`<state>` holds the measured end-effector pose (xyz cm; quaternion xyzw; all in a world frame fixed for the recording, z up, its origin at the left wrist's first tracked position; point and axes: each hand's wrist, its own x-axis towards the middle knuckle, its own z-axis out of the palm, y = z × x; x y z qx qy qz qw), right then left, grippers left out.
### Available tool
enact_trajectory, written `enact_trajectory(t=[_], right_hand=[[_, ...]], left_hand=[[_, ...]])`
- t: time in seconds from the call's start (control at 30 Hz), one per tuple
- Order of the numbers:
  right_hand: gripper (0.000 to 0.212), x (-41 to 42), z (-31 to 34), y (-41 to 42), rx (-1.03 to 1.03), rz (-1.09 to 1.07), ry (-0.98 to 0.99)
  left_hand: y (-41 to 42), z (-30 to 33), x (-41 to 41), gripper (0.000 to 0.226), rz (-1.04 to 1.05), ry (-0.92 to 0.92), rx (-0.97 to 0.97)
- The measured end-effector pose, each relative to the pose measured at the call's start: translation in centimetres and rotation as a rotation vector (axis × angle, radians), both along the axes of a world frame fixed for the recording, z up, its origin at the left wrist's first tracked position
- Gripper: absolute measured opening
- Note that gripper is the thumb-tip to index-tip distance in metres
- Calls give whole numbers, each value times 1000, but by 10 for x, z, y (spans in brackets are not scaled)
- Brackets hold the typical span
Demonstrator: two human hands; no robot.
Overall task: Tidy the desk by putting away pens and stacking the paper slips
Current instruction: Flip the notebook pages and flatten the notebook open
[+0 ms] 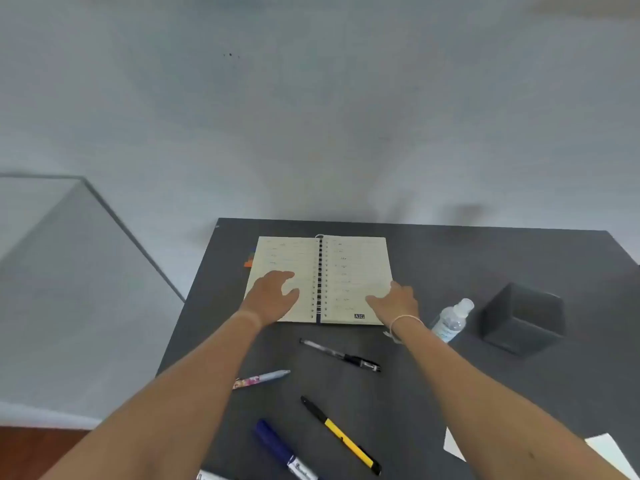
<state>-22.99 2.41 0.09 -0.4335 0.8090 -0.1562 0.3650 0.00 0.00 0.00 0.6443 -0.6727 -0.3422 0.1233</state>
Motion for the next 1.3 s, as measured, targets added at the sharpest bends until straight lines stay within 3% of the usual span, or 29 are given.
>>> enact_trajectory(t=[0.1,0.37,0.73,0.87,0.97,1.07,1.13,1.3], right_hand=[[52,0,-5,-7,57,-32,102],[56,-1,-17,-15,55,-174,71],[44,3,-11,-13,-73,-143,118],[34,12,-3,-15,-293,-260,-246],[31,20,10,-19,-253,-357,-669],[47,24,11,-23,-197,-424,-1042],[62,28,8,-27,-172,-407,-1140],[72,48,20,-32,-131,-287,-1229]], left_hand=[[-4,-6,3,48,8,-40,5],[-12,-18,4,47,9,-135,19],[-11,-17,1,47,38,-102,65],[-12,-16,4,46,64,-59,78],[-13,-13,6,47,67,-49,80],[-15,-7,10,47,63,-50,63],[-17,0,12,47,62,-38,46],[-23,19,20,46,86,-25,-12]])
